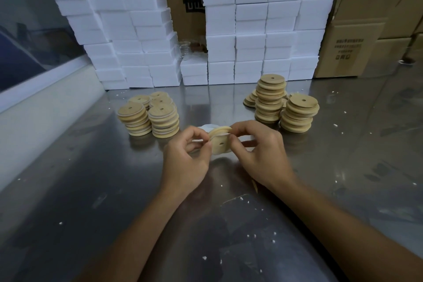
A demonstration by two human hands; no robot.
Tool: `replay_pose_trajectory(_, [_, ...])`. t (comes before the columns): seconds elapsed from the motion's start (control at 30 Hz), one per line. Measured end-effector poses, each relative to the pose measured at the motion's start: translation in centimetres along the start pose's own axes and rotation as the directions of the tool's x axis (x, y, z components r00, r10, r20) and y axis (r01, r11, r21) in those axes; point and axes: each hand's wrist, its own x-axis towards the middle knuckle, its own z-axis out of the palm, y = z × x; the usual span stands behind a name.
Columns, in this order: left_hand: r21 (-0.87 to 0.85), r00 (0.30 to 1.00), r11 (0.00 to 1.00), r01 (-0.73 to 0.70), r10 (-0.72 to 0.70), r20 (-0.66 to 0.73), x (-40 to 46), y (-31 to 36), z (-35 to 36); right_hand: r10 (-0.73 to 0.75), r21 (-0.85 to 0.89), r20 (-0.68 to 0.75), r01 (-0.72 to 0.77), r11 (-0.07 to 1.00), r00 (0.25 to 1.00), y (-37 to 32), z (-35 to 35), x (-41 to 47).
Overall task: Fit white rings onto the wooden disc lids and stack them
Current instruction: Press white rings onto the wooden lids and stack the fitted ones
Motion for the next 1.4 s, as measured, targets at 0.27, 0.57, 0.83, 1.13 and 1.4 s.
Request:
replay_pose_trajectory(0.27, [-0.071, 0.999, 0.997, -0.018, 0.016, -0.032, 0.05, 0.41, 0.13, -0.201, -0.142, 0.026, 0.202, 0.969, 0.979, -0.48, -0.35, 0.25])
replay_pose_trajectory(0.57, [-0.078, 1.0, 0.997, 0.004, -0.006, -0.03, 0.22, 0.1, -0.22, -0.166, -0.086, 0.006, 0.166, 0.982, 0.986, -0.82, -0.39, 0.35])
replay_pose_trajectory(0.83, [-0.115, 0.994, 0.989, 0.096, -0.102, -0.04, 0.28, -0.01, -0.3, -0.11, -0.028, 0.038, 0.111, 0.993, 0.993, -0.56, -0.22, 0.21])
replay_pose_trajectory(1.13, [-0.331, 0.949, 0.896, 0.296, -0.314, -0.001, 0.19, 0.26, -0.09, -0.015, 0.063, -0.052, 0.018, 0.998, 0.999, -0.06, 0.34, -0.11])
replay_pose_trajectory(1.4, [-0.073, 0.999, 0.997, 0.036, -0.039, -0.033, 0.07, -0.1, 0.06, -0.082, 0.038, -0.057, 0.084, 0.996, 0.995, -0.32, 0.26, -0.14])
